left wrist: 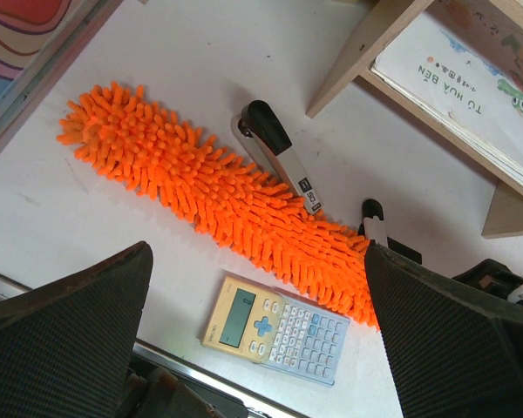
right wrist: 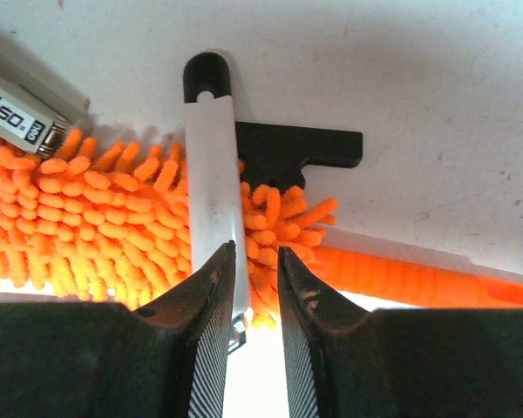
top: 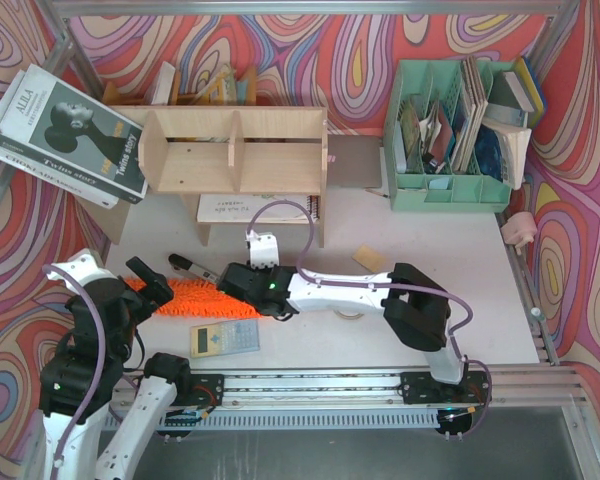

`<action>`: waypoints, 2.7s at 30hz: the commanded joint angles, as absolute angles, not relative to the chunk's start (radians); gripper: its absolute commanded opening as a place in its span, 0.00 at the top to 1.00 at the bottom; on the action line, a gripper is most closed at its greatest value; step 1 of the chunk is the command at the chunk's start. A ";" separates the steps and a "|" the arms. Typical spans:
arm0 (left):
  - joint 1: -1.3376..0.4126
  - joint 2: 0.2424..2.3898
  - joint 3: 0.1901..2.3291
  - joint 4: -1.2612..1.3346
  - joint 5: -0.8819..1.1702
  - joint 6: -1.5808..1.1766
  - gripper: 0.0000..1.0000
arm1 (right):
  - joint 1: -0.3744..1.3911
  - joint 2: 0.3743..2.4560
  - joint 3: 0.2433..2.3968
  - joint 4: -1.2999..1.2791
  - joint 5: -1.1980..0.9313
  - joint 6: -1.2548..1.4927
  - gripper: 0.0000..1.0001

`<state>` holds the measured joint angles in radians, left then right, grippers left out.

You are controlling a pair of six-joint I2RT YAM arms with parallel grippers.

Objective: Dust the bookshelf with a duster

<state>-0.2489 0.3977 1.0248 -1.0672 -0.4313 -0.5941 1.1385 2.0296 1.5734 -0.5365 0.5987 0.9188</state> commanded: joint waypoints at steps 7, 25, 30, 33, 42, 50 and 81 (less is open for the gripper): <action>-0.253 0.409 1.012 -1.059 -0.442 -0.589 0.02 | 1.134 1.975 1.515 -0.394 0.575 0.817 0.50; -0.253 0.412 1.012 -1.059 -0.438 -0.588 0.02 | 1.064 2.147 1.660 -0.407 0.441 0.673 0.50; -0.252 0.415 1.012 -1.058 -0.437 -0.587 0.02 | 1.063 2.176 1.674 -0.422 0.437 0.671 0.50; -0.253 0.414 1.011 -1.059 -0.437 -0.588 0.02 | 1.064 2.192 1.684 -0.436 0.439 0.674 0.51; -0.253 0.416 1.011 -1.059 -0.436 -0.587 0.02 | 1.062 2.207 1.703 -0.453 0.432 0.671 0.62; -0.253 0.419 1.011 -1.059 -0.434 -0.585 0.02 | 1.062 2.142 1.682 -0.458 0.458 0.675 0.73; -0.253 0.429 1.012 -1.062 -0.441 -0.591 0.02 | 1.039 1.595 1.096 -0.637 0.697 1.018 0.75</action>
